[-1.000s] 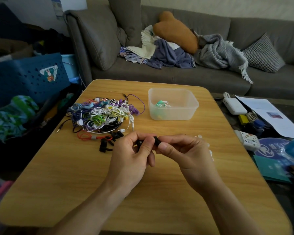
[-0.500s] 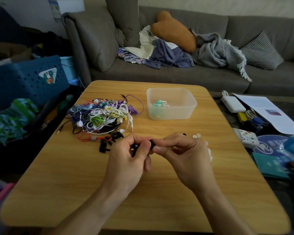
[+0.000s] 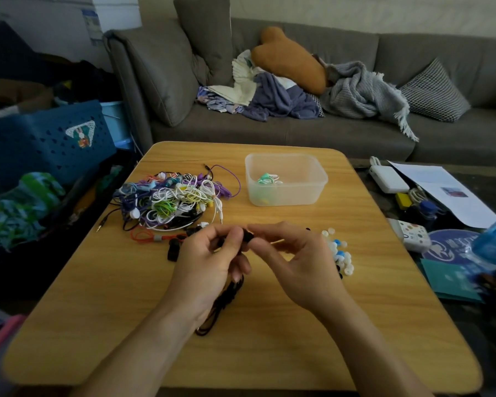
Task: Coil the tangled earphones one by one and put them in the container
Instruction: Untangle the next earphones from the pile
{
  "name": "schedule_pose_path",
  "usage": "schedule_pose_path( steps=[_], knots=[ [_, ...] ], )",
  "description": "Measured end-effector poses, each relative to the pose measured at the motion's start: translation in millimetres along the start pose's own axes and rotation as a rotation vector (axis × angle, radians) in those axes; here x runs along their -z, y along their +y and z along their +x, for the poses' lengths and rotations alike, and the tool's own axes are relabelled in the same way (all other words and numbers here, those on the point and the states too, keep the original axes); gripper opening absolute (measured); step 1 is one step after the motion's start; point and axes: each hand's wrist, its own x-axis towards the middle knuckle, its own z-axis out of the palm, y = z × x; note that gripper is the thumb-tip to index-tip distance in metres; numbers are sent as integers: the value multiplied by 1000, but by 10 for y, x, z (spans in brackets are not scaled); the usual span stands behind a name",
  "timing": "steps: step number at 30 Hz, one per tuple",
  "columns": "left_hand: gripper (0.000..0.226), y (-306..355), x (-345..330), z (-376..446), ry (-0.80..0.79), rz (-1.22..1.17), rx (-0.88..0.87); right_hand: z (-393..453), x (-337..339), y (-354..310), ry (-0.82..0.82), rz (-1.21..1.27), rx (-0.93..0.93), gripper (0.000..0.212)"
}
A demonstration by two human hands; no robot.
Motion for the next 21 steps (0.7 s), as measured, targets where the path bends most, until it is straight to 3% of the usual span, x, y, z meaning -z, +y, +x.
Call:
schedule_pose_path(
  steps=[4,7,10,14,21],
  knots=[
    [15,2,-28,-19,-23,-44,53,143,276,216,152,-305,6,20],
    [15,20,-24,-42,-57,-48,75,276,434,425,298,-537,-163,22],
    [21,25,-29,-53,-105,-58,124,334,475,563,239,-620,-376,20],
    [21,48,-40,-67,-154,-137,229,350,467,590,128,-687,-352,15],
    [36,59,-14,-121,-227,-218,308,374,415,651,185,-643,-414,14]
  ],
)
